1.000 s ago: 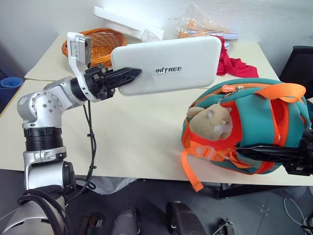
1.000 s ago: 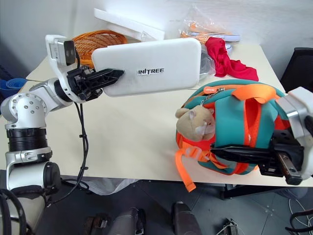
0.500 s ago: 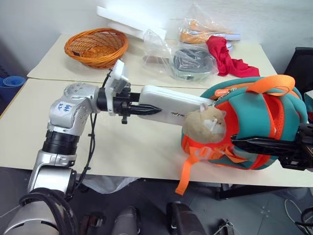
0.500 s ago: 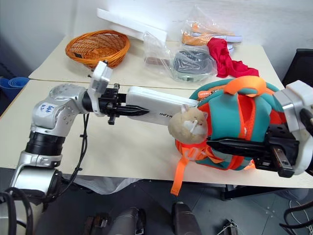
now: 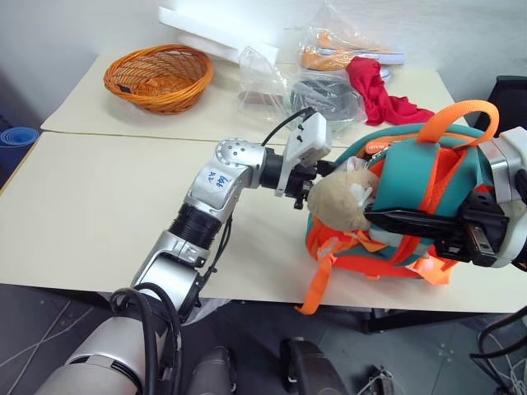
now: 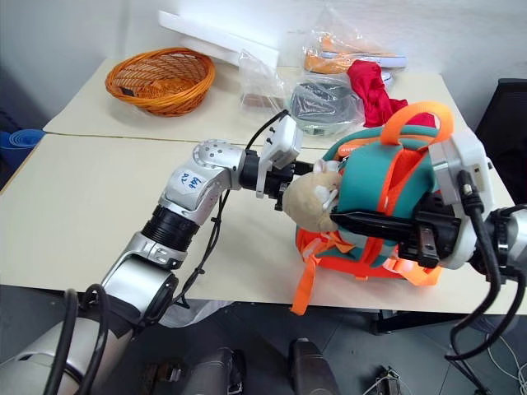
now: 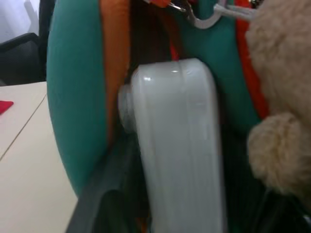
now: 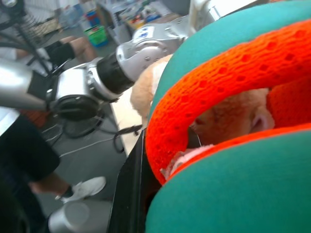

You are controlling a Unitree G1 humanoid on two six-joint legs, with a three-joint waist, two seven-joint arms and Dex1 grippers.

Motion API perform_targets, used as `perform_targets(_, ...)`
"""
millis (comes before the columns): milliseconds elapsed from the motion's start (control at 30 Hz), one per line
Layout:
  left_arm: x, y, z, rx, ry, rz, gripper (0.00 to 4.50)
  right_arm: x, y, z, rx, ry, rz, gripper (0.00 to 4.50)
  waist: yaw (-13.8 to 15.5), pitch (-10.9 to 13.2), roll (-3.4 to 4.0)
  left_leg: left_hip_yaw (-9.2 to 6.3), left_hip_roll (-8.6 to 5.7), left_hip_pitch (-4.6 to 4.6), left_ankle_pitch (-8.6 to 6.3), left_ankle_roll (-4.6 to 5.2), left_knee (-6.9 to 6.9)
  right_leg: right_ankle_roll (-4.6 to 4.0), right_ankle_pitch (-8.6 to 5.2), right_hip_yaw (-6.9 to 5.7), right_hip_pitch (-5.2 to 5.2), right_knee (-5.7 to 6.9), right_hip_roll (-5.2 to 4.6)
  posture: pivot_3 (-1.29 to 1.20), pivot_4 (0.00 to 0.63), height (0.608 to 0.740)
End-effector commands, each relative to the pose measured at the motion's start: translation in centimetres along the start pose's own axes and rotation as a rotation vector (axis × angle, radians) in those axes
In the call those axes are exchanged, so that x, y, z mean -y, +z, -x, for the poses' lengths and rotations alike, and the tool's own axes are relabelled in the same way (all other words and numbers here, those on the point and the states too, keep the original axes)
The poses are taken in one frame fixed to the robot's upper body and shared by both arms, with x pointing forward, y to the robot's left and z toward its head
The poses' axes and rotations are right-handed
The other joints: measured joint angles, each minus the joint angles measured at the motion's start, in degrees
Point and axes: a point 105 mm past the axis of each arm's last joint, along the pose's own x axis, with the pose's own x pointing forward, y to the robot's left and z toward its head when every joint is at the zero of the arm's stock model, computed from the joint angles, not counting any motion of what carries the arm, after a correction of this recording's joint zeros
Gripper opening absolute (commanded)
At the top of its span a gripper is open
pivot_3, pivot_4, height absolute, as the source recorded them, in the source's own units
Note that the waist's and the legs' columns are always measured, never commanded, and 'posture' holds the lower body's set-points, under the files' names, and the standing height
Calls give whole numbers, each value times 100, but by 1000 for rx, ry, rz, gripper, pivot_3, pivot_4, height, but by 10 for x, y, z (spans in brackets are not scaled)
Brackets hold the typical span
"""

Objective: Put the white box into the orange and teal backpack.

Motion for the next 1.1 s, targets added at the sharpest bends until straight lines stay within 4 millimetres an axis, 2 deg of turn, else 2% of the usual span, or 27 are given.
perform_targets(33, -10, 25, 45, 62, 63, 40, 3740, -4, 3, 4, 33, -32, 31, 0, -16, 0, 0, -2, 3, 3, 2, -3, -1, -1, 0, -1, 0, 4, 2, 0, 150, 740)
perform_targets(133, 10, 36, 87, 120, -44, 116, 3740, -4, -1, 7, 45, -61, 20, 0, -52, 0, 2, -3, 6, 6, 11, -14, -2, -3, -2, -4, -4, 20, 3, 0, 150, 740)
perform_targets(200, 18, 48, 104, 159, -86, 169, 3740, -5, -2, 8, 50, -68, 16, 0, -30, 0, 2, -7, 5, 7, 31, -48, 0, -7, -4, -9, -1, 26, -1, 0, 150, 740)
perform_targets(267, 22, 60, 109, 192, -114, 191, 3740, -5, -3, 9, 53, -71, 11, 0, 31, 0, 2, -13, 0, 6, 32, -47, 6, -7, -4, -14, 6, 23, -4, 0, 150, 740)
perform_targets(333, 32, 68, 97, 189, -173, 180, 3740, -5, -5, 9, 53, -74, 6, 0, 76, 0, 1, -28, -10, 6, 35, -38, 8, -5, -4, -25, 21, 13, -11, 0, 150, 740)
perform_targets(400, 40, 66, 82, 154, -209, 150, 3740, -4, -5, 10, 52, -76, 5, 0, 116, -1, 0, -36, -14, 1, 30, -30, 11, 1, -1, -29, 32, -1, -13, 0, 150, 740)
perform_targets(500, 41, 46, 46, 54, -186, 91, 3740, -4, -3, 10, 52, -73, 7, 0, 152, -1, 0, -31, -20, -1, 27, -23, 12, 10, 4, -22, 33, -9, -16, 0, 150, 740)
perform_targets(567, 40, 38, 29, 18, -167, 70, 3740, -5, -2, 9, 55, -68, 8, 0, 176, -1, 0, -30, -20, 1, 26, -22, 12, 11, 5, -19, 32, -8, -14, 0, 150, 740)
perform_targets(667, 40, 31, 11, -3, -154, 39, 3740, -8, -1, 9, 64, -62, 7, 0, 152, -1, 1, -29, -18, 0, 12, 3, 11, 10, 5, -15, 28, -6, -8, 0, 150, 740)
perform_targets(767, 34, 31, 3, 5, -106, 16, 3740, -9, 0, 10, 76, -64, 4, 0, 128, -1, 1, -27, -13, 3, 12, 3, 8, 10, 4, -11, 25, -2, -3, 0, 150, 740)
perform_targets(800, 32, 33, 2, 16, -95, 10, 3346, -10, 0, 10, 77, -66, 3, 0, 126, -1, 1, -28, -12, 3, 12, 3, 9, 9, 4, -11, 26, -1, -2, 0, 150, 740)
perform_targets(833, 31, 34, 1, 24, -89, 6, 3140, -11, -1, 11, 78, -67, 2, 0, 128, -1, 1, -28, -12, 4, 12, 3, 9, 9, 4, -11, 26, -1, -3, 0, 150, 740)
perform_targets(933, 27, 37, 11, 42, -86, 14, 2189, -8, -4, 19, 71, -112, -3, 0, 143, -1, 1, -28, -14, 2, 13, 4, 9, 9, 4, -12, 26, -2, -5, 0, 150, 740)
perform_targets(1100, -2, 47, 58, 50, -1, 71, 749, -4, -10, 41, 71, -200, -27, 0, 143, -1, 1, -27, -13, 2, 13, 4, 10, 9, 4, -13, 25, 0, -2, 0, 150, 740)
